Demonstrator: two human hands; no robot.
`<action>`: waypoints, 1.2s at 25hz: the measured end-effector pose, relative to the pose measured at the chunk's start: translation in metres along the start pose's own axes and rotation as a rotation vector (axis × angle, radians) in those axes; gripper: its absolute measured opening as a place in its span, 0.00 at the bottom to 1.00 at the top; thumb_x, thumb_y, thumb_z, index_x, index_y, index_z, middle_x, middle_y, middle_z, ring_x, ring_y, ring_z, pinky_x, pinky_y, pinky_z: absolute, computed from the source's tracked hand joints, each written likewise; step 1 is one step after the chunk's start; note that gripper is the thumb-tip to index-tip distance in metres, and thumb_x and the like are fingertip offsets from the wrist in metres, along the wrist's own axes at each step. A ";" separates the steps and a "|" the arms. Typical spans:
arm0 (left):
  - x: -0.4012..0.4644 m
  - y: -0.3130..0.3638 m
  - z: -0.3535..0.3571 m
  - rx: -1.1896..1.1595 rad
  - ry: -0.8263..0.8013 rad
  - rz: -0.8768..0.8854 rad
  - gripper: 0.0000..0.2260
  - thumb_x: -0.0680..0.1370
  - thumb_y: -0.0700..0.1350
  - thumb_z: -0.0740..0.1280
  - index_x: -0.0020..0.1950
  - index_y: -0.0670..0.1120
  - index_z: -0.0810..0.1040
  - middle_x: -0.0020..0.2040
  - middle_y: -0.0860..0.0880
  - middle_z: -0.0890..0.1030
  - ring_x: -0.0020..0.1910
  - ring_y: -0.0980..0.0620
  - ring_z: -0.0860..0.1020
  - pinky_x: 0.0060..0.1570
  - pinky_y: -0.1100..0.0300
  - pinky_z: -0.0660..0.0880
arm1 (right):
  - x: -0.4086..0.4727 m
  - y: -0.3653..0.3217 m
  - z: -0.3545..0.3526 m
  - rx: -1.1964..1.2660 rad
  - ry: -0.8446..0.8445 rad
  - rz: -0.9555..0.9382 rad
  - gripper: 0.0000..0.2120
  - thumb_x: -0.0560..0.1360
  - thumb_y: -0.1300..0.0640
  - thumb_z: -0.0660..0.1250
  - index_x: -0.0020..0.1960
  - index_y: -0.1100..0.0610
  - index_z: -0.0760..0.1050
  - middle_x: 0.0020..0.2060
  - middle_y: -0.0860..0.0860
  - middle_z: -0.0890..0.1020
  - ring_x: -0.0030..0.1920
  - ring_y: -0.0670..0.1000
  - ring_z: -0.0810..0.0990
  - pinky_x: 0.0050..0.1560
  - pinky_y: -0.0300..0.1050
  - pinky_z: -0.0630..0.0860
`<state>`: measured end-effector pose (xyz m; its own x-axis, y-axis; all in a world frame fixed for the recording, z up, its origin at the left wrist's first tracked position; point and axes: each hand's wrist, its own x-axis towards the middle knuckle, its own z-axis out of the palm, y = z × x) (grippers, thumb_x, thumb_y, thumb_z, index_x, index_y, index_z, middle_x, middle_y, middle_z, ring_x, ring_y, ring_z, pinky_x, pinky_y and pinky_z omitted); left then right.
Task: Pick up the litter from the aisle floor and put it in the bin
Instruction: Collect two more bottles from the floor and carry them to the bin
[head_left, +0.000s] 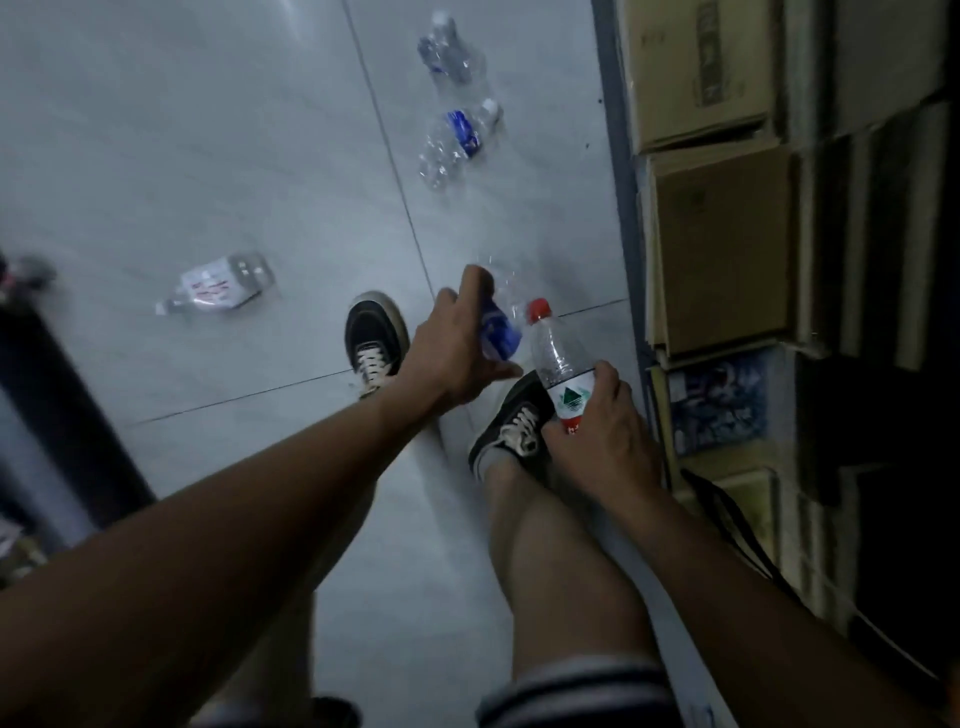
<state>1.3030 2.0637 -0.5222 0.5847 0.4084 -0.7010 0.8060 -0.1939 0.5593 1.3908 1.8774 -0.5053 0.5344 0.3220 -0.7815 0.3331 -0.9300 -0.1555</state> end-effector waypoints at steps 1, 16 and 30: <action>-0.043 0.019 -0.025 -0.013 0.001 -0.004 0.43 0.63 0.51 0.85 0.67 0.49 0.60 0.59 0.46 0.75 0.53 0.47 0.78 0.53 0.54 0.79 | -0.035 -0.012 -0.029 -0.004 -0.001 -0.014 0.37 0.69 0.43 0.71 0.72 0.51 0.58 0.61 0.56 0.75 0.56 0.62 0.79 0.49 0.53 0.77; -0.395 0.155 -0.226 0.059 0.282 -0.029 0.33 0.66 0.70 0.76 0.62 0.52 0.73 0.48 0.54 0.82 0.44 0.55 0.80 0.42 0.58 0.75 | -0.375 -0.054 -0.226 -0.051 0.236 -0.186 0.33 0.70 0.37 0.73 0.67 0.49 0.64 0.55 0.54 0.81 0.51 0.60 0.81 0.42 0.50 0.73; -0.428 0.171 -0.203 0.604 -0.223 0.477 0.22 0.73 0.69 0.67 0.55 0.54 0.76 0.46 0.51 0.85 0.47 0.46 0.82 0.50 0.50 0.79 | -0.597 -0.026 -0.014 0.673 0.516 0.560 0.29 0.69 0.37 0.72 0.62 0.48 0.65 0.55 0.55 0.83 0.54 0.63 0.82 0.43 0.50 0.71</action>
<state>1.1717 2.0368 -0.0363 0.8323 -0.0155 -0.5541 0.3378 -0.7784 0.5292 1.0743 1.7120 -0.0266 0.8026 -0.3012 -0.5150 -0.4894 -0.8260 -0.2796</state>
